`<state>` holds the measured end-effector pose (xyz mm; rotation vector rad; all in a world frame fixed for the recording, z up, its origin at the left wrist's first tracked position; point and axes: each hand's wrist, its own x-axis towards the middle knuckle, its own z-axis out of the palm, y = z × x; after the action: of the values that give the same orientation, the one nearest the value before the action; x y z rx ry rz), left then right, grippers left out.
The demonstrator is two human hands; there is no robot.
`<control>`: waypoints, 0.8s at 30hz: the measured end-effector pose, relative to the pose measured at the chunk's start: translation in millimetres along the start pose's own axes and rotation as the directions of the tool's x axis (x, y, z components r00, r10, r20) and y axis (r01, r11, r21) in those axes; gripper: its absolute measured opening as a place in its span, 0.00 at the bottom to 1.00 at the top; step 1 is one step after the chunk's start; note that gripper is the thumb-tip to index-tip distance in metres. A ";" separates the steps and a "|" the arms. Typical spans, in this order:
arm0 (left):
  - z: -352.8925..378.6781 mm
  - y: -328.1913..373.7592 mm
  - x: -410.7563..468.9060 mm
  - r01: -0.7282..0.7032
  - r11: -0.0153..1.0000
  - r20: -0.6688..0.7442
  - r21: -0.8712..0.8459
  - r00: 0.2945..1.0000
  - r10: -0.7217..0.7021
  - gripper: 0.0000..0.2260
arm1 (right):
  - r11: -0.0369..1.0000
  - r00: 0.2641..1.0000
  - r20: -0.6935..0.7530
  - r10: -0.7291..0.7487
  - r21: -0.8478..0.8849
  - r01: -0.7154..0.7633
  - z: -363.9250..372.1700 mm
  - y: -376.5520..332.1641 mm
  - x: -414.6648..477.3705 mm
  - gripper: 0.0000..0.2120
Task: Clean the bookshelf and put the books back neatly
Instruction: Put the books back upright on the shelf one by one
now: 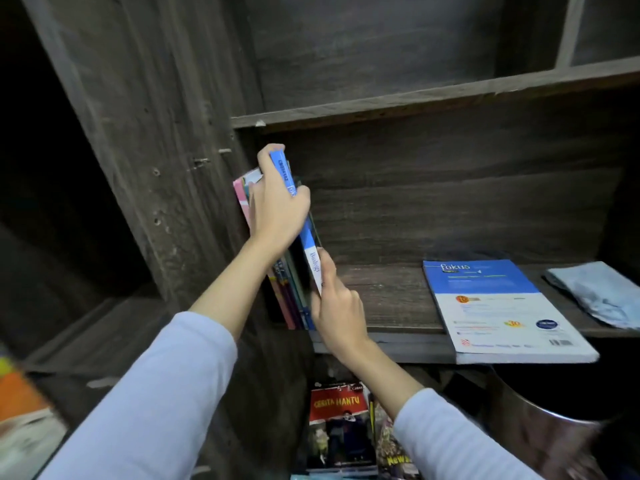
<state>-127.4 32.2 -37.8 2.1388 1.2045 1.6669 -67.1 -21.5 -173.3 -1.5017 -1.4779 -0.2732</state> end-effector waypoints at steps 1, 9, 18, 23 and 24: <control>0.9 -2.8 -1.5 -0.028 0.998 -0.021 0.054 0.999 0.029 0.25 | 1.000 0.998 0.053 0.015 0.027 -0.017 2.4 0.5 1.7 0.38; 9.2 -50.0 -8.6 -0.127 0.918 -0.032 0.376 0.988 0.149 0.30 | 0.990 0.904 0.421 0.080 0.075 -0.123 42.8 25.5 29.8 0.36; 36.1 -76.2 -10.0 -0.182 0.855 0.064 0.486 0.983 0.173 0.31 | 0.836 0.732 0.678 0.069 0.362 -0.413 76.2 67.8 52.0 0.41; 43.8 -93.8 -8.0 -0.188 0.831 0.073 0.524 0.982 0.176 0.28 | 0.732 0.694 0.715 0.080 0.431 -0.528 78.0 81.3 48.7 0.41; 43.1 -95.5 -7.5 -0.199 0.823 0.076 0.532 0.979 0.188 0.28 | 0.712 0.685 0.723 0.089 0.436 -0.551 77.8 85.8 48.3 0.41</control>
<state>-136.2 104.0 -113.9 2.6750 1.6585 1.4952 -17.1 85.0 -216.8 -1.2991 -1.5286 1.0273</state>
